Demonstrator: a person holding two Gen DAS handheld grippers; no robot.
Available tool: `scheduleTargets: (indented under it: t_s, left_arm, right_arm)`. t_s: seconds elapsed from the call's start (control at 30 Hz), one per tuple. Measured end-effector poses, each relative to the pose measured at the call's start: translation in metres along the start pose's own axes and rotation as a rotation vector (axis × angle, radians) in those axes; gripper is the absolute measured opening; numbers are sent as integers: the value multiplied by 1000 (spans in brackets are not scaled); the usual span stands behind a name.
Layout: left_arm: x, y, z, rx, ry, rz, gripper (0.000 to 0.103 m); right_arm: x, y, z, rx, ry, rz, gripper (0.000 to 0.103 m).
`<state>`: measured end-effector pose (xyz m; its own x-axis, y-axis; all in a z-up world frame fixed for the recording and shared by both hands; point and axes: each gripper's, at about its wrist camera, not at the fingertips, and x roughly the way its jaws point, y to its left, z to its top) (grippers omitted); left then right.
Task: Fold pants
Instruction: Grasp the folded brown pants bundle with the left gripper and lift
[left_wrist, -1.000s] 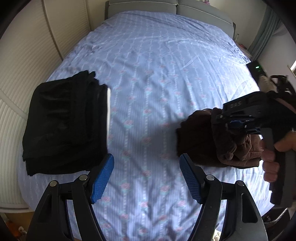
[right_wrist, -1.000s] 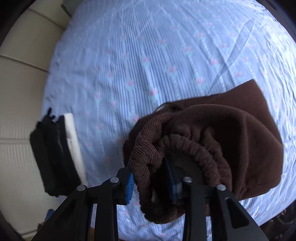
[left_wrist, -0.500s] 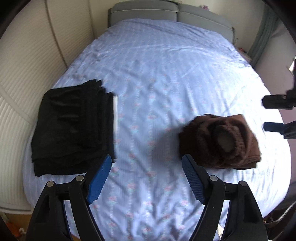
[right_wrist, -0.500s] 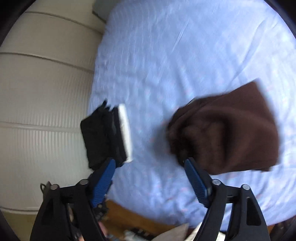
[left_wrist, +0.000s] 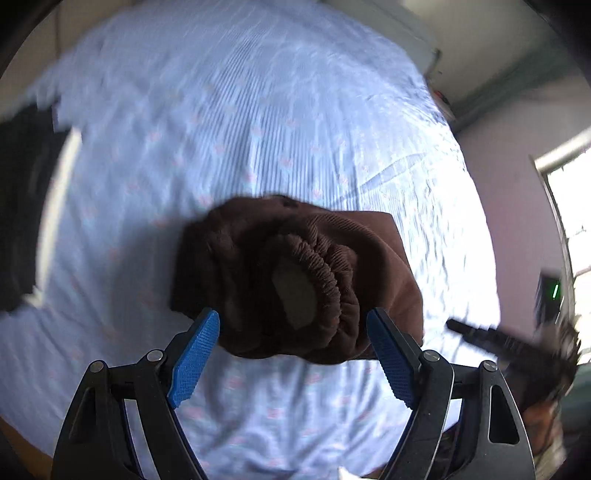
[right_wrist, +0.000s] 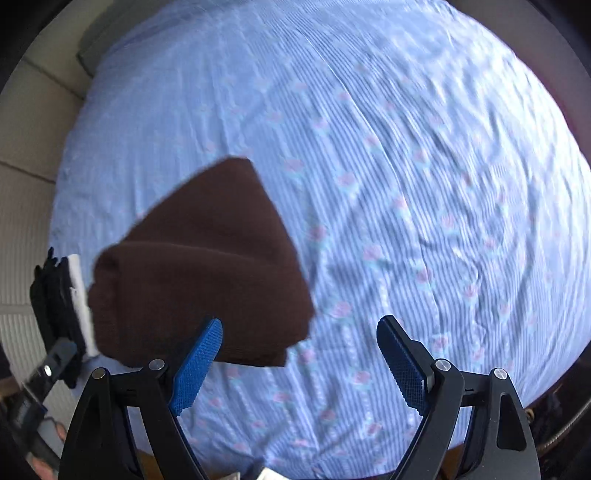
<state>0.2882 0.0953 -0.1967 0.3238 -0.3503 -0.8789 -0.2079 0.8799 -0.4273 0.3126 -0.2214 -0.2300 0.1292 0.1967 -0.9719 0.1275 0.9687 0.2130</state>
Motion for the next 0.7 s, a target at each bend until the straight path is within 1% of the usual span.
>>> scheduleTargets:
  t_s: [0.07, 0.13, 0.2, 0.27, 0.3, 0.33, 0.37, 0.4, 0.43, 0.47, 0.53, 0.63, 0.7]
  left_arm:
    - [11, 3, -2, -68, 38, -23, 82]
    - [18, -2, -4, -79, 51, -38, 82]
    - [26, -6, -8, -80, 60, -20, 82]
    - [31, -6, -8, -117, 52, -19, 79]
    - [34, -5, -7, -150, 51, -26, 71]
    - [38, -4, -6, -178, 62, -45, 59]
    - [40, -4, -4, -188, 72, -43, 56]
    - [43, -4, -3, -186, 80, -30, 51]
    - [43, -5, -3, -170, 80, -20, 41]
    - [42, -6, -3, -154, 78, -14, 38]
    - [32, -6, -4, -133, 56, -20, 30]
    - [-4, -4, -9, -108, -50, -51, 30]
    - [-20, 3, -14, -85, -88, -20, 30]
  right_arm:
    - [7, -5, 0, -9, 14, -1, 87]
    - [14, -4, 0, -27, 20, -1, 87]
    - [18, -5, 0, -45, 28, 7, 87]
    - [22, -3, 2, -70, 36, 11, 87]
    - [23, -1, 2, -83, 40, 7, 87]
    - [24, 1, 3, -95, 44, 8, 87]
    - [26, 3, 3, -105, 49, 9, 87]
    - [26, 2, 3, -112, 52, 10, 87]
    - [27, 3, 3, -119, 55, 14, 87]
    - [26, 3, 2, -126, 57, 17, 87]
    - [27, 4, 1, -139, 61, 13, 87]
    - [24, 8, 0, -141, 62, 30, 87]
    - [22, 12, -1, -145, 59, 46, 87]
